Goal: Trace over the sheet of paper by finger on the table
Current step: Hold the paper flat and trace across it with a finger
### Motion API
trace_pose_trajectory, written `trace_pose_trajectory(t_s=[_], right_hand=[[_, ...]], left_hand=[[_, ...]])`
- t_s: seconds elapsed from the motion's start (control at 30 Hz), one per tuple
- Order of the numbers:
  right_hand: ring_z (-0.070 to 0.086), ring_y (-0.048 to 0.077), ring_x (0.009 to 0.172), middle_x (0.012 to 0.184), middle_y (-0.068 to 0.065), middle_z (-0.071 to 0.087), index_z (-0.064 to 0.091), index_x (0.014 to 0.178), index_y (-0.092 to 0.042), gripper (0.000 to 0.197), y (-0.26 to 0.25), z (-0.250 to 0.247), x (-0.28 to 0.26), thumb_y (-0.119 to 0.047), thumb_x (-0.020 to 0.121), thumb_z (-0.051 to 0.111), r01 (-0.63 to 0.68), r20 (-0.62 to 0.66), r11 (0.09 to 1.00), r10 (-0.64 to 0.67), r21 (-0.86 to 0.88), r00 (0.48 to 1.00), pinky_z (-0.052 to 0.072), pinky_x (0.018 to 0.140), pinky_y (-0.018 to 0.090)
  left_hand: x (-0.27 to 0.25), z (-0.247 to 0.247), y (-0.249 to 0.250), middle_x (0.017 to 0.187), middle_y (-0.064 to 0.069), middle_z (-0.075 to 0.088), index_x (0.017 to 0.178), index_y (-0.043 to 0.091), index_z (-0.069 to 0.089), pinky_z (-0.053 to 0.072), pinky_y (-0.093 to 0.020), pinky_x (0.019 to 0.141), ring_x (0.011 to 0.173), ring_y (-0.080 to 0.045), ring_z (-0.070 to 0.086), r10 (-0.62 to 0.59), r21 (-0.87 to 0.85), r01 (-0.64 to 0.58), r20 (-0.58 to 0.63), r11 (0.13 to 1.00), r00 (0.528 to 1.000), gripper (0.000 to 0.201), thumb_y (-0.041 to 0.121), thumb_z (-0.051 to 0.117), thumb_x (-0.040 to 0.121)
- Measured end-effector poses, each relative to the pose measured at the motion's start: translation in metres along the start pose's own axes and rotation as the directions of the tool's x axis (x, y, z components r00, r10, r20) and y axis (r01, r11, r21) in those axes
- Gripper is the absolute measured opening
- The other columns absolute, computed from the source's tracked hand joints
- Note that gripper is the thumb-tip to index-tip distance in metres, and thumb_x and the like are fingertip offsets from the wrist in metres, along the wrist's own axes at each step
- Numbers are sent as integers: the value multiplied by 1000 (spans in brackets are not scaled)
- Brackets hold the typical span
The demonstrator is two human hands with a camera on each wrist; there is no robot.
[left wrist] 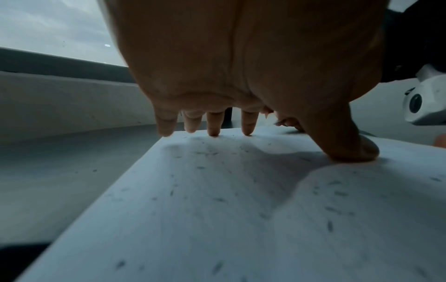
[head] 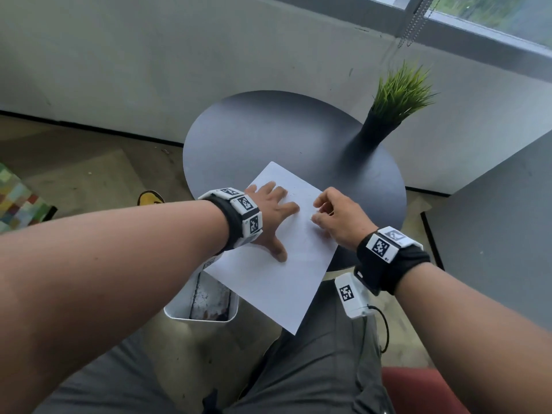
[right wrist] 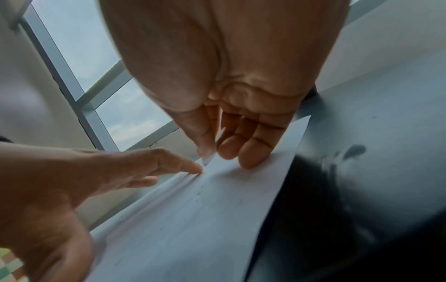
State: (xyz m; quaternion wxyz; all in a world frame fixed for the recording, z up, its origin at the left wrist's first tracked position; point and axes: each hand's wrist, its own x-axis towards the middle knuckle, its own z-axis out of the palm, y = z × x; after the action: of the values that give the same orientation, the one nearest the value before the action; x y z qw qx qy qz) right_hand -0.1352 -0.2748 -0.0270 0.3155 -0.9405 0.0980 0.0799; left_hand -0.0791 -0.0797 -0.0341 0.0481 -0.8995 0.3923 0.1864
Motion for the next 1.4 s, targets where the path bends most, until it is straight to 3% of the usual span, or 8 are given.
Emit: trace_pose_trajectory(t_s=[0.17,0.37,0.57,0.73,0.9,1.1,1.27,1.4], right_hand=[[56,21,90,96,1,62,58,96,-18,18,-1,4,10,-32,87,64,-117,-57,980,109,-159,992,41,74,29],[52,15,77,78,-9,57,46,73,-37,26,-19,9,-14,-22,89,60,204,226,943,-145,-263,963,37,65,26],[56,25,89,91,2,62,54,87,-17,13,-6,-5,17,-29,88,59,-44,-9,956,43,-291,999,39,71,30],[55,20,85,85,-4,60,49,87,-26,11,-23,13,-9,-26,90,60,224,286,931,-140,-289,948,41,72,28],[56,22,90,94,1,63,58,89,-14,16,-6,-9,21,-28,86,64,-57,7,967,61,-248,998,40,72,30],[54,17,84,86,-4,59,56,83,-21,9,-22,13,-2,-24,86,64,123,262,962,-57,-242,963,39,70,28],[57,21,90,93,0,62,59,88,-14,18,-6,-7,20,-30,85,66,-98,-4,974,100,-206,995,40,71,29],[57,21,91,94,1,63,55,88,-16,11,-24,14,-1,-24,87,63,99,258,963,-33,-249,966,45,76,33]], left_hand=[[9,-4,2,168,0,-16,158,43,-6,21,-62,119,153,-37,-9,-51,3,51,149,999,987,132,85,70,59],[15,-4,4,168,-3,-18,157,43,-7,21,-66,117,152,-42,-11,-56,16,54,167,998,984,140,87,72,51],[19,-6,6,167,-1,-22,156,46,-13,19,-67,117,152,-41,-14,-84,23,81,177,996,981,139,88,70,53],[21,-1,2,167,-2,-22,156,45,-11,19,-67,117,152,-41,-14,-66,5,66,155,998,986,141,89,70,50],[21,-1,4,167,-2,-22,156,46,-14,19,-66,117,152,-41,-13,-71,23,68,156,997,985,139,90,68,52],[22,1,2,167,-4,-21,156,44,-11,19,-66,117,152,-43,-14,-59,16,57,149,998,987,139,89,70,52],[22,0,3,167,-2,-23,155,46,-15,18,-66,117,152,-42,-14,-72,30,69,155,997,985,139,91,67,52],[23,3,0,167,-2,-22,155,46,-13,20,-67,116,152,-43,-13,-63,17,62,143,998,988,142,92,65,46]])
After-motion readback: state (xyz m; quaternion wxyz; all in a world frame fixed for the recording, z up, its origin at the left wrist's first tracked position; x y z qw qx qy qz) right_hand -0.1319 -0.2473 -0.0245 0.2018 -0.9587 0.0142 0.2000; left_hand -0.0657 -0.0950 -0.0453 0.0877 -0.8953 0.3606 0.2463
